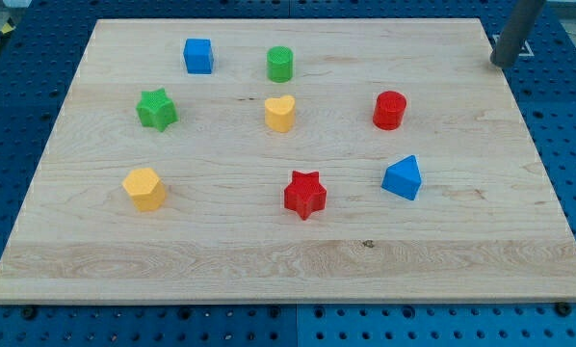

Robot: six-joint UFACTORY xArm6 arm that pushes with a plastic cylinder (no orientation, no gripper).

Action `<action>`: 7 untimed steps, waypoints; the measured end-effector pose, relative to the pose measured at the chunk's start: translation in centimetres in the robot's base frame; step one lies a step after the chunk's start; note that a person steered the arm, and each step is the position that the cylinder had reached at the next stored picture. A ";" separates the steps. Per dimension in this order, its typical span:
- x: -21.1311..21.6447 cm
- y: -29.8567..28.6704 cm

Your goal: Push the red circle into the red star towards bottom center

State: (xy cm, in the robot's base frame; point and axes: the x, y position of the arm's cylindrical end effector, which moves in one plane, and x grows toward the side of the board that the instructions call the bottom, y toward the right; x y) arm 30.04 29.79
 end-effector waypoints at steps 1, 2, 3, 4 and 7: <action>0.7 -0.4; 0.7 -2.4; 0.7 -6.0; 0.7 -7.4; 4.0 -11.0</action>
State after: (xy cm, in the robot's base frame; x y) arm 34.00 18.81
